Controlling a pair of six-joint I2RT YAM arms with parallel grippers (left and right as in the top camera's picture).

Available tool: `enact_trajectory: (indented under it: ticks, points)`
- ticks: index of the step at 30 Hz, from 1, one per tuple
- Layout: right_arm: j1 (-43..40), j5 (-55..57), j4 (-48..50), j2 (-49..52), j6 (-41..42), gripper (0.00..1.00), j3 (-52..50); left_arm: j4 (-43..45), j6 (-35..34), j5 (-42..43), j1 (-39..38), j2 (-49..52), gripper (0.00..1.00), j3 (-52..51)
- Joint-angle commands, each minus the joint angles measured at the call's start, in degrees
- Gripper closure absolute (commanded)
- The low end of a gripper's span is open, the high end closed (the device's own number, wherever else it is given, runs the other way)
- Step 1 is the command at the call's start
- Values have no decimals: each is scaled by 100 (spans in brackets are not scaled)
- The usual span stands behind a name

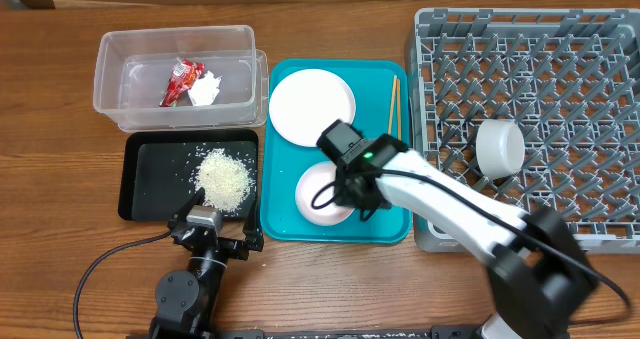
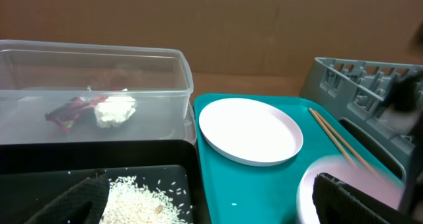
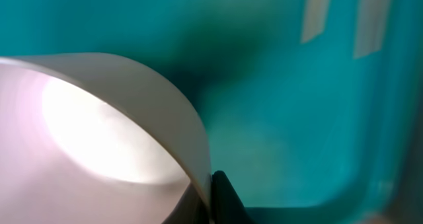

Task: Sort waste into correct bins and load items into the dishwasher
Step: 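Lift the pink bowl toward the dish rack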

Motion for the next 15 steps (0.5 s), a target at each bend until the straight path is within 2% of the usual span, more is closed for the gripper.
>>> enact_trajectory:
  ticks: [1, 4, 8, 12, 15]
  points:
    - [-55, 2863, -391, -1292, -33, 96, 535, 4, -37, 66, 31, -28, 0, -20]
    - [-90, 4977, -605, -1963, -35, 96, 538, 4, -37, 66, 31, -28, 0, -20]
    - [-356, 6902, -756, -2398, -144, 96, 538, 4, -37, 66, 31, -28, 0, -20]
    - [-1196, 7274, -774, -2424, -933, 96, 509, 4, -37, 66, 31, -28, 0, -20]
    - [-2210, 7252, -835, -2321, -964, 96, 503, 4, -37, 66, 31, -28, 0, -20]
